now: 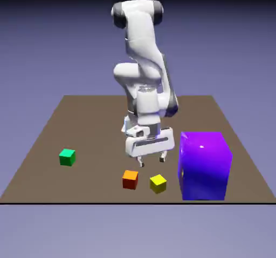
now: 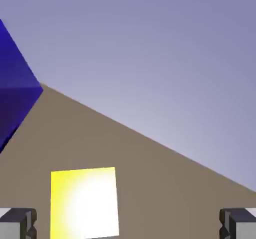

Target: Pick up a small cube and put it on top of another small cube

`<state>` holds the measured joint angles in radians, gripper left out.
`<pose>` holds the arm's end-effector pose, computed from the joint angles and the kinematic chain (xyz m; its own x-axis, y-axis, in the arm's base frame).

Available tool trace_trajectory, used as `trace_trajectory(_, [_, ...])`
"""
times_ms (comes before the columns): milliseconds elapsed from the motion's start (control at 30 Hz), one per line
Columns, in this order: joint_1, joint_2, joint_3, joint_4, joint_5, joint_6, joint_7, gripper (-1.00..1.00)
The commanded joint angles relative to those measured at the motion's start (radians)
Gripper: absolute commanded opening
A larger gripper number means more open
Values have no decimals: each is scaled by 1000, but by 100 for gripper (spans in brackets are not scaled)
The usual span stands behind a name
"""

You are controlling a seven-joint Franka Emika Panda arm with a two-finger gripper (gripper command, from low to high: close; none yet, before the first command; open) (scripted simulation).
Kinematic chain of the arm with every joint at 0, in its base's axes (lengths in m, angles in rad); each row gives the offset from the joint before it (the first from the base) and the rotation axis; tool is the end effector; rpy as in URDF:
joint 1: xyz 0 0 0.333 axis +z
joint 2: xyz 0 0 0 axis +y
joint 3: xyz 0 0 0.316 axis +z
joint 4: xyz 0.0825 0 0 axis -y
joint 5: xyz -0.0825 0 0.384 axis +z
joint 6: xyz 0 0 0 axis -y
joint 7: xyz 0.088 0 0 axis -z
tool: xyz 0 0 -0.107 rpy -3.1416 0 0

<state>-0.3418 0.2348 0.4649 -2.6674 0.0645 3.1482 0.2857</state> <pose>0.4359 0.0577 0.1960 0.9406 -0.2639 0.2137 -0.2253 -0.9559 -0.1886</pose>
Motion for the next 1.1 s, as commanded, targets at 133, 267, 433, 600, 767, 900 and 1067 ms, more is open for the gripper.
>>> trace_trajectory(133, [83,139,-75,52,-2,71,-19,0])
trace_trajectory(267, [197,267,-185,107,-6,151,-21,0])
trace_trajectory(433, [101,159,-93,60,-2,84,-19,-100])
trace_trajectory(600, [-63,-2,50,-3,65,-18,-66,-100])
trace_trajectory(767, [-235,-111,164,-32,283,-94,-238,-100])
trace_trajectory(900, [-372,-198,256,-56,457,-155,-375,-100])
trace_trajectory(1067, [-383,-168,235,-55,477,-126,-402,-100])
